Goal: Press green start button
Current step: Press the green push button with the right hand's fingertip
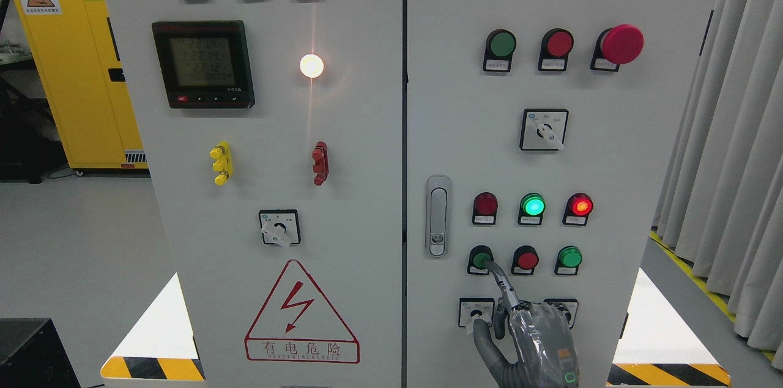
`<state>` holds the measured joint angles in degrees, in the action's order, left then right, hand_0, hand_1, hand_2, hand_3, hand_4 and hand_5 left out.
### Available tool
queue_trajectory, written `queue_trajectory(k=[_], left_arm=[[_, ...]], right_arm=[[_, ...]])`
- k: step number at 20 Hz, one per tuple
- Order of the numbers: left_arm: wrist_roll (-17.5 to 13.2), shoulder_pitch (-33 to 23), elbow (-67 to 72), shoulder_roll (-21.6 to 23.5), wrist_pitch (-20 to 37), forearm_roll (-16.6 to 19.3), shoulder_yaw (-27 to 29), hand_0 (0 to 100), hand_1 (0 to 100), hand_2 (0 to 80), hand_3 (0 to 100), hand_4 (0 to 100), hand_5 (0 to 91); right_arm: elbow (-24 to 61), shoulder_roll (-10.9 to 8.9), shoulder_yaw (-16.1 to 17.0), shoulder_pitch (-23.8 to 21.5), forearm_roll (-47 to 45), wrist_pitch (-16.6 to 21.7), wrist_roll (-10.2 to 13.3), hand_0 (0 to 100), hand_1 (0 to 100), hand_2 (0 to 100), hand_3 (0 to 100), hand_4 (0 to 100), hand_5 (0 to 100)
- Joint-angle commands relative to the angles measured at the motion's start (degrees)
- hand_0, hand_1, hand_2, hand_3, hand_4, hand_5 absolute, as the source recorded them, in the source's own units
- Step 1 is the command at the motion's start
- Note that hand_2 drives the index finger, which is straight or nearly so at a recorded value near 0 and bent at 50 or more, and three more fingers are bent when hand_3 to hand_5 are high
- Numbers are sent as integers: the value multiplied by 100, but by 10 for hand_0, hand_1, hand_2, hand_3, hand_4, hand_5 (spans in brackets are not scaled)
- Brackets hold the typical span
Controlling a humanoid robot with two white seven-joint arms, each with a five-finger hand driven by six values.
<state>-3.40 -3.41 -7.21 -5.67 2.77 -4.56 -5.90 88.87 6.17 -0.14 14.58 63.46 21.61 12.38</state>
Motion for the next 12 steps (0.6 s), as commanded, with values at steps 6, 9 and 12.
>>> queue_trajectory(k=[6,9,12], left_arm=[[-3,-2,0,-4,-5,-1,1,120,556,0,0,0,0],[-3,7,0,4,-5,7,1,120,556,0,0,0,0],[-3,-2,0,-4,-5,7,1,120,556,0,0,0,0]], right_arm=[[-300,7,-231,115,-9,-78,-16,656,898,0,908,985,1000],[-326,7,-249,150,-18,-95,-16,659,898,0,908,986,1000],[-300,7,-232,150,-27,-95,-16,664,898,0,908,988,1000]])
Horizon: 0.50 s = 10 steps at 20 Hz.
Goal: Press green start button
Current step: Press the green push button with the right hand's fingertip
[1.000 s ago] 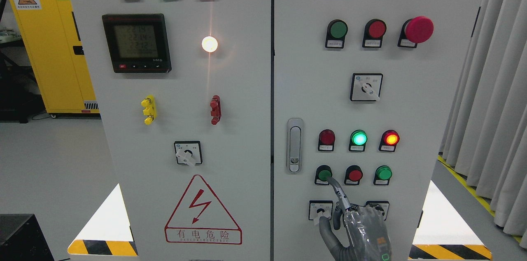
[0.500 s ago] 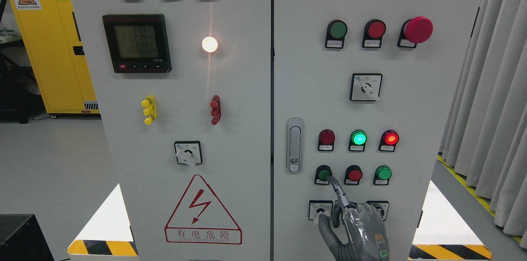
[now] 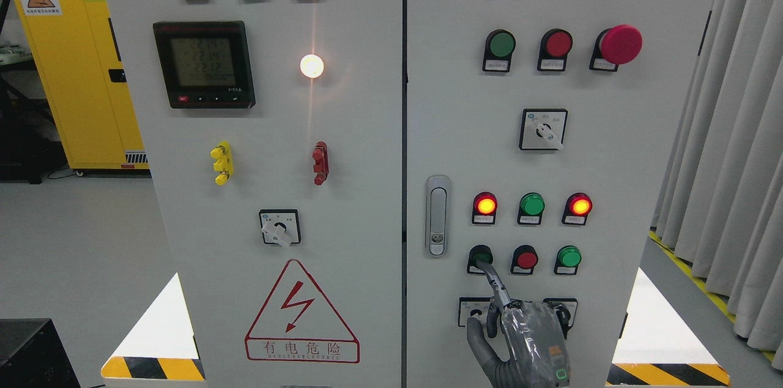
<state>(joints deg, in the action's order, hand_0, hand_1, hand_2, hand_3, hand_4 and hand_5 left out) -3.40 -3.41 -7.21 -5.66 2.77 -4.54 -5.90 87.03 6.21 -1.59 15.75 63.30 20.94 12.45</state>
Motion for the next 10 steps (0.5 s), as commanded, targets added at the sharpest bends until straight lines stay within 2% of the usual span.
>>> queue_trajectory(k=[1,10], left_arm=[[-3,-1,0,-5,-5,-3,1,120,556,0,0,0,0],[6,7,0,4,-5,-3,1,120,556,0,0,0,0]], right_arm=[[-107,3,-87,33,-10,-29,-23,665,898,0,908,988,1000],[147,3,-69,-46,-98,-11,-5,670,897,0,911,992,1000]])
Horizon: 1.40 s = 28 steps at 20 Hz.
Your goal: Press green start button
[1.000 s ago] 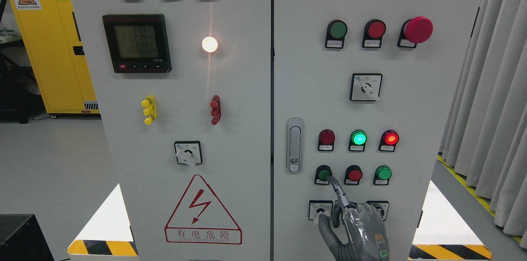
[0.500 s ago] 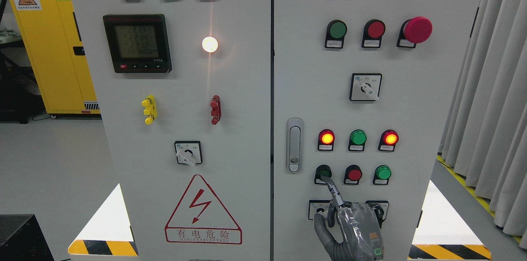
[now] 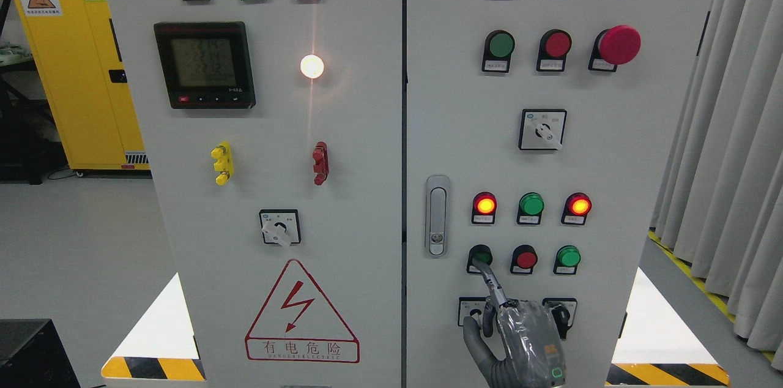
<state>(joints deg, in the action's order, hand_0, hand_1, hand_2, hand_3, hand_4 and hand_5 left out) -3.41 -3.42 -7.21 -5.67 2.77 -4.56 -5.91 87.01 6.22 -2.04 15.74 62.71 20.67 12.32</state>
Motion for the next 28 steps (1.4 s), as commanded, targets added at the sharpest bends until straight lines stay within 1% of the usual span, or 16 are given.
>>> queue_trajectory(k=[1,5,13,18,20,22,23,24,25,26,27,28], left_arm=[[7,-1,0,-4,-5,-1,2,120,556,0,0,0,0],[-2,-1,0,-4,-5,-1,2,120,556,0,0,0,0],[-2,7,0,-4,-5,-1,2,120,556,0,0,0,0],[-2,-1,0,-4,-5,-1,2,120,556,0,0,0,0],[-2,7,0,-4,-5,-1,-7,120,556,0,0,0,0],[-2,-1,0,-4,-5,-1,2,120,556,0,0,0,0],[-2,-1,0,5,-5,-1,-7,120,556,0,0,0,0],[-2,-1,0,5,-5,-1,2,120,556,0,0,0,0],[-2,-1,0,-4,-5,-1,2,120,556,0,0,0,0],[-2,-1,0,5,-5,-1,2,120,556,0,0,0,0],[-2,-1,0,5,-5,-1,-7,120,556,0,0,0,0],[7,-1,0,-4,-5,-1,2,120,556,0,0,0,0]], right_arm=[[185,2,-25,-45,-40,25,16,670,897,0,912,992,1000],[387,11,-34,-71,-40,43,60,675,897,0,917,993,1000],[765,2,-42,-291,-66,78,95,695,901,0,918,995,1000],[1055,-7,-60,-457,-93,183,113,704,902,0,919,994,1000],[1151,-7,-95,-537,-364,192,122,715,903,0,918,995,1000],[1213,-7,-182,-633,-863,218,122,730,904,0,907,991,1000],[1240,-7,-200,-677,-1284,262,61,819,902,0,866,954,951],[1249,-7,-200,-730,-1767,315,-18,855,910,0,814,887,884],[1257,-7,-244,-791,-2233,341,-141,844,880,0,660,769,795],[1301,-7,-314,-861,-2655,350,-307,832,865,0,599,717,771],[1380,-7,-376,-949,-3051,350,-457,840,827,0,349,449,533],[1467,-16,-394,-1046,-3394,350,-537,854,816,0,269,334,400]])
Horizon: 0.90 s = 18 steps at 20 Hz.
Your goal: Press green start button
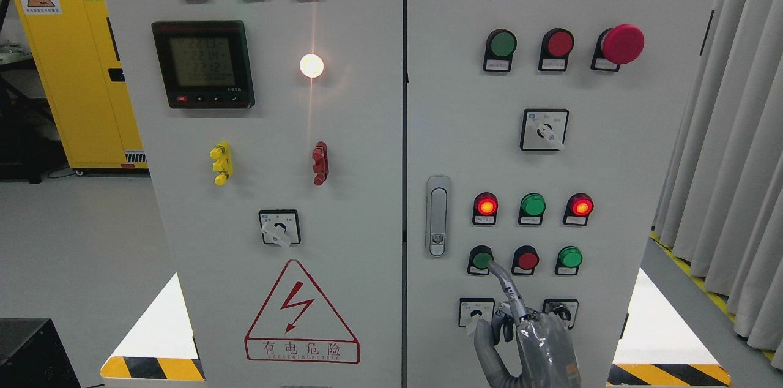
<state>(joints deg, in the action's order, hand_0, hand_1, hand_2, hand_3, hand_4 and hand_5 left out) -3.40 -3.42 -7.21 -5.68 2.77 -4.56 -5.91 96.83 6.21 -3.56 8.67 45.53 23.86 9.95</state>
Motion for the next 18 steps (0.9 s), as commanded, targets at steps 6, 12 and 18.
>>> queue_trajectory(k=[6,12,18], left_arm=[[-2,-1,0,-3,-5,-1,2,120,556,0,0,0,0],[6,-1,0,-3,-5,-1,2,120,556,0,0,0,0],[-2,-1,0,-3,-5,-1,-7,120,556,0,0,0,0]], right_arm=[[934,-287,-725,-813,-3005,-22,-336,885,766,0,1,63,49],[952,-295,-716,-823,-3279,-13,-467,904,710,0,0,0,0],[935,-295,-725,-858,-3226,-13,-529,846,708,0,0,0,0]])
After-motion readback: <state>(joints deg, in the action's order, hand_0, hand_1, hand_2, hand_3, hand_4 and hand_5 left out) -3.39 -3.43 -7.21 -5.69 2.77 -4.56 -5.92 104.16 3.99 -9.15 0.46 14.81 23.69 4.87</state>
